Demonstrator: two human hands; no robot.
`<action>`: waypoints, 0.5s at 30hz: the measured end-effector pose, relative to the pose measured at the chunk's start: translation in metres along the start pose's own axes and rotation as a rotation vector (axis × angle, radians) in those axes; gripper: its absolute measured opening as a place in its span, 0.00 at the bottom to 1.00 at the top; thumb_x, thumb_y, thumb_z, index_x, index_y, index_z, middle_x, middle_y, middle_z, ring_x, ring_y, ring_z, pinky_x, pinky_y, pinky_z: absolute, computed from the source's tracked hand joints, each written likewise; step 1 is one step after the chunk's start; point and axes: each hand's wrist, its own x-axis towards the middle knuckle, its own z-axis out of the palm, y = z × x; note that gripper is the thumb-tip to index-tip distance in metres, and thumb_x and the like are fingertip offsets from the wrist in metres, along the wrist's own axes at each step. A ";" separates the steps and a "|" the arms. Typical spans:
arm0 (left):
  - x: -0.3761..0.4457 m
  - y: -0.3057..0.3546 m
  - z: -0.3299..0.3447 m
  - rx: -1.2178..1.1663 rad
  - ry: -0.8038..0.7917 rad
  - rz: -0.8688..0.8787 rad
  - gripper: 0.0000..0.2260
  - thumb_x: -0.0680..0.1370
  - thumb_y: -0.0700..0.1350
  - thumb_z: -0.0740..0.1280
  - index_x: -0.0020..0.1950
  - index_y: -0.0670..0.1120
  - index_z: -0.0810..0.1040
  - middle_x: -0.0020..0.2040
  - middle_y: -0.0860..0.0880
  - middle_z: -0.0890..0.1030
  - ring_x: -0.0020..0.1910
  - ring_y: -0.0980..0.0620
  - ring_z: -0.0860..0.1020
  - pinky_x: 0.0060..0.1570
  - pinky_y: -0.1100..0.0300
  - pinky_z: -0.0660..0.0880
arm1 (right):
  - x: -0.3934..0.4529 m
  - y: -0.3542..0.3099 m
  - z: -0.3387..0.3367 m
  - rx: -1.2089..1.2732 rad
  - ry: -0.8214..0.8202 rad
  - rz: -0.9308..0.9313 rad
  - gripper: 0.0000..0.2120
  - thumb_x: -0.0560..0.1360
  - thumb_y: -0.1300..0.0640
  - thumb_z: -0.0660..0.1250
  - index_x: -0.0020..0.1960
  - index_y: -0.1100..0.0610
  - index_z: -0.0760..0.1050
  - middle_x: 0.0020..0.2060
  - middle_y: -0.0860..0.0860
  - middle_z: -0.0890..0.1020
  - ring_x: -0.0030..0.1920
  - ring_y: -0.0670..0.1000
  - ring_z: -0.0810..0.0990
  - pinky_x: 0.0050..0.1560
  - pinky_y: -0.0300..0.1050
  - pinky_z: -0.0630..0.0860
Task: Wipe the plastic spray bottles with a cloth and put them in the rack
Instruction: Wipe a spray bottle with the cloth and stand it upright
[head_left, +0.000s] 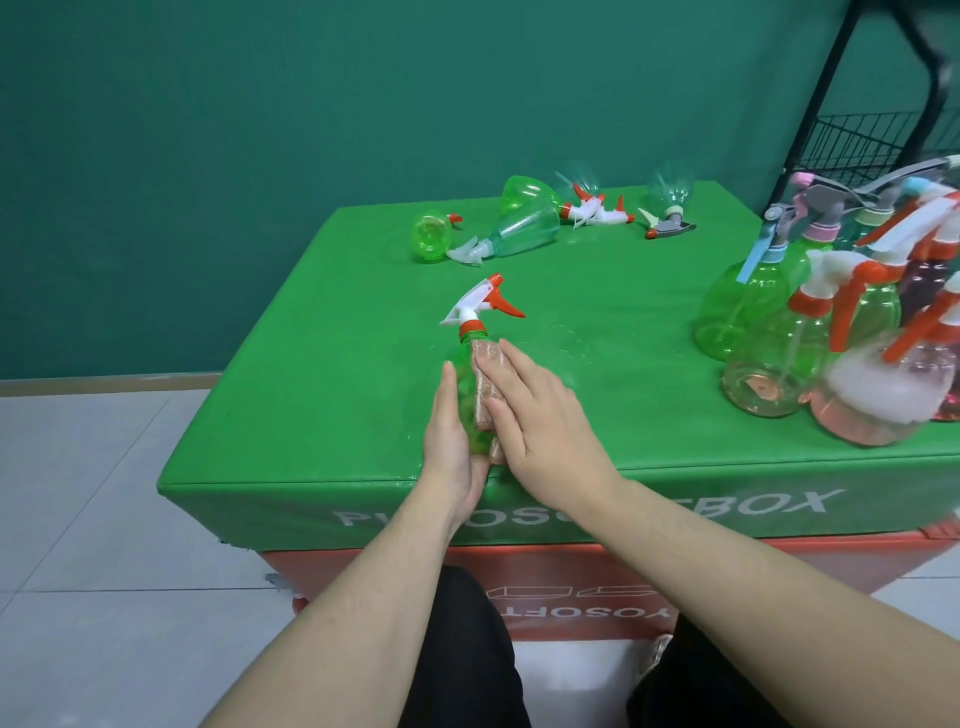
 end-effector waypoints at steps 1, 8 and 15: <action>0.000 0.001 0.001 0.005 0.002 0.005 0.36 0.74 0.67 0.69 0.72 0.43 0.74 0.62 0.42 0.83 0.59 0.45 0.83 0.48 0.53 0.83 | -0.004 0.001 0.002 -0.011 0.004 -0.014 0.25 0.84 0.46 0.50 0.79 0.50 0.65 0.78 0.53 0.65 0.75 0.56 0.67 0.73 0.55 0.66; 0.006 -0.001 -0.006 -0.049 -0.119 0.058 0.47 0.67 0.66 0.78 0.76 0.39 0.69 0.69 0.37 0.78 0.69 0.40 0.77 0.73 0.44 0.69 | -0.020 0.005 0.007 0.041 0.061 -0.145 0.22 0.84 0.54 0.57 0.77 0.53 0.69 0.79 0.53 0.65 0.80 0.59 0.58 0.79 0.58 0.58; -0.002 0.008 0.001 0.018 -0.155 0.008 0.24 0.84 0.57 0.58 0.71 0.43 0.76 0.67 0.43 0.81 0.67 0.48 0.79 0.63 0.55 0.78 | -0.002 -0.013 -0.004 0.075 0.107 -0.086 0.24 0.82 0.51 0.57 0.77 0.52 0.68 0.79 0.52 0.64 0.81 0.55 0.55 0.81 0.54 0.51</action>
